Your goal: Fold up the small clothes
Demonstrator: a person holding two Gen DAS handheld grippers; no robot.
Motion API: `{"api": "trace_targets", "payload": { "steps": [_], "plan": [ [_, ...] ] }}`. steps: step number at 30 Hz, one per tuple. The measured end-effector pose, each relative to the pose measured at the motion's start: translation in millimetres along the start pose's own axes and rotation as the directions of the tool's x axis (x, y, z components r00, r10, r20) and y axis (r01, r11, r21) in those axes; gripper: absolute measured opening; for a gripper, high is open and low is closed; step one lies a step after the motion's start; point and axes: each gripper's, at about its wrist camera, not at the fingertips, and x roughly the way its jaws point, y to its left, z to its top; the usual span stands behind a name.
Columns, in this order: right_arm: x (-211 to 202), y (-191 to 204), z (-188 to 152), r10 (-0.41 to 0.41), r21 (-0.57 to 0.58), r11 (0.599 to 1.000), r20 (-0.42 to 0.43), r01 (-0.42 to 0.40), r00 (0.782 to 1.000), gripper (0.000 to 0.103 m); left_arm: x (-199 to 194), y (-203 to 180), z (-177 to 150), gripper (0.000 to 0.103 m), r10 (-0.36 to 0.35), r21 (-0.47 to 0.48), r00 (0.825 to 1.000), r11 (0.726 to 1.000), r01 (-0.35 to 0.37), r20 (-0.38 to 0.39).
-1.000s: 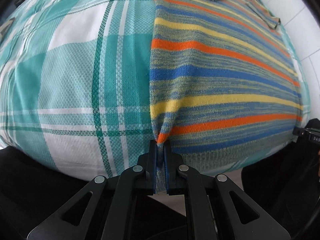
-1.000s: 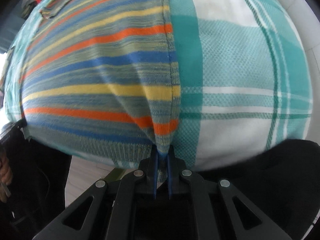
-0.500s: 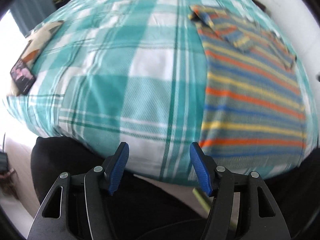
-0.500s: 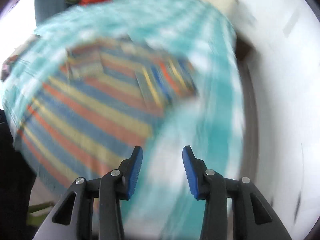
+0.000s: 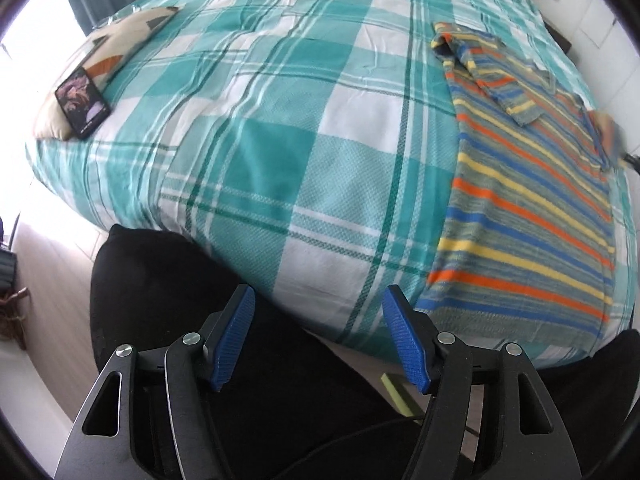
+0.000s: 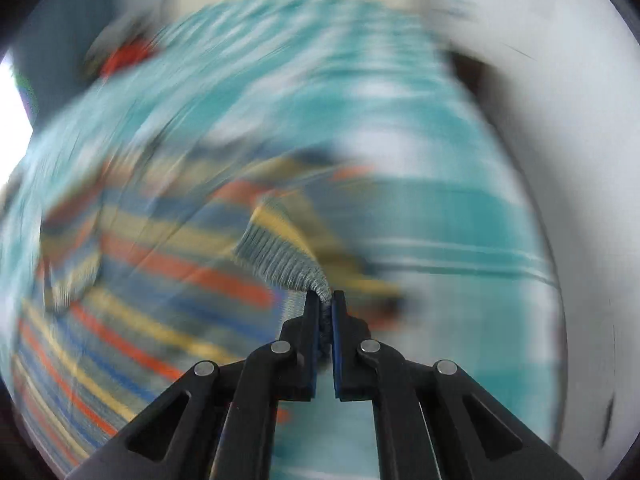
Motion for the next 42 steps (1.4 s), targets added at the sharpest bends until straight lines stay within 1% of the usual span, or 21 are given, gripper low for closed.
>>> {"api": "trace_targets", "payload": {
  "steps": [2,4,6,8,11,14,17,19,21,23,26,28,29,30,31,33,34,35,37,40,42],
  "plan": [
    [-27.5,-70.3,-5.1,-0.059,0.201,0.978,0.019,0.054,0.998,0.005,0.1,-10.1,4.7,0.069,-0.021,0.012,1.000,1.000,0.021,0.001],
    [-39.5,-133.5,-18.2,-0.087,0.351,0.933,-0.006,0.083,0.996,0.005,-0.7,-25.8,11.3,0.069,-0.047,0.032,0.999,0.998,0.047,0.008],
    [-41.9,-172.0,-35.5,-0.106,0.432,0.896,-0.026,0.107,0.994,0.005,-3.1,-46.5,17.6,0.069,-0.073,0.066,0.997,0.995,0.072,0.014],
    [-41.5,-196.8,-48.7,-0.062,0.503,0.861,-0.028,0.068,0.998,0.005,-7.8,-65.4,21.4,0.069,-0.089,0.105,0.996,0.991,0.087,0.020],
    [-25.9,-207.7,-69.7,-0.002,0.607,0.794,-0.043,0.028,0.999,0.005,-17.5,-84.9,20.9,0.069,-0.089,0.156,0.995,0.984,0.082,0.041],
    [-17.4,-215.4,-93.8,-0.019,0.669,0.737,-0.117,0.093,0.993,0.004,-21.4,-88.5,16.1,0.069,-0.062,0.175,0.996,0.983,0.051,0.058],
    [-10.0,-221.1,-111.2,0.001,0.686,0.721,-0.142,0.098,0.990,0.004,-12.5,-82.9,9.6,0.069,-0.035,0.162,0.999,0.986,0.030,0.030],
    [-7.3,-226.0,-117.1,0.045,0.712,0.701,-0.103,0.042,0.994,0.004,-4.2,-76.7,5.3,0.069,-0.023,0.140,1.000,0.990,0.023,-0.001],
    [-7.7,-235.6,-125.1,0.097,0.753,0.657,-0.046,-0.029,0.994,0.004,-1.0,-72.5,1.4,0.069,-0.021,0.124,1.000,0.992,0.022,-0.015],
    [-5.4,-239.0,-130.2,0.123,0.770,0.635,-0.018,-0.064,0.992,0.004,0.5,-70.0,-2.0,0.069,-0.015,0.116,1.000,0.993,0.017,-0.021],
    [-4.5,-244.7,-138.8,0.020,0.759,0.647,-0.107,0.069,0.994,0.000,1.4,-71.1,-4.6,0.069,-0.009,0.121,1.000,0.993,0.012,-0.025],
    [-6.7,-253.5,-148.1,-0.004,0.787,0.609,-0.118,0.096,0.993,0.002,-0.2,-72.0,-4.8,0.069,-0.006,0.124,1.000,0.992,0.008,-0.018],
    [-14.0,-255.8,-150.5,-0.038,0.793,0.599,-0.114,0.114,0.993,0.007,-1.2,-72.9,-4.5,0.069,-0.003,0.125,1.000,0.992,0.005,-0.015],
    [-23.4,-255.3,-149.5,-0.079,0.781,0.612,-0.101,0.128,0.992,0.007,-1.6,-74.4,-3.4,0.069,-0.001,0.127,1.000,0.992,0.003,-0.016],
    [-32.4,-250.4,-142.0,-0.096,0.749,0.653,-0.063,0.111,0.993,0.008,-1.6,-75.7,-2.5,0.069,0.000,0.129,1.000,0.992,0.003,-0.018],
    [-43.9,-234.0,-122.9,-0.073,0.678,0.733,0.011,0.046,0.997,0.012,-2.6,-81.2,0.6,0.069,-0.004,0.142,1.000,0.990,0.006,-0.014],
    [-48.3,-220.6,-109.8,-0.054,0.631,0.776,0.050,0.011,0.997,0.023,-3.6,-83.7,1.7,0.069,-0.003,0.147,1.000,0.989,0.004,-0.009],
    [-49.8,-208.7,-99.2,-0.030,0.591,0.806,0.079,-0.022,0.996,0.038,-5.3,-87.6,2.6,0.069,-0.002,0.153,1.000,0.988,0.002,0.000],
    [-46.5,-181.9,-82.2,0.043,0.510,0.855,0.108,-0.093,0.993,0.047,-8.9,-93.7,3.0,0.069,-0.012,0.160,1.000,0.987,0.009,0.017],
    [-19.8,-152.5,-71.3,0.112,0.440,0.890,0.048,-0.122,0.992,0.047,-11.4,-97.3,0.0,0.070,-0.019,0.165,1.000,0.986,0.015,0.023],
    [0.4,-144.1,-79.5,0.076,0.424,0.905,-0.046,-0.049,0.996,0.044,-12.2,-94.3,-3.7,0.070,-0.007,0.176,1.000,0.984,0.003,0.025]
  ]
}}
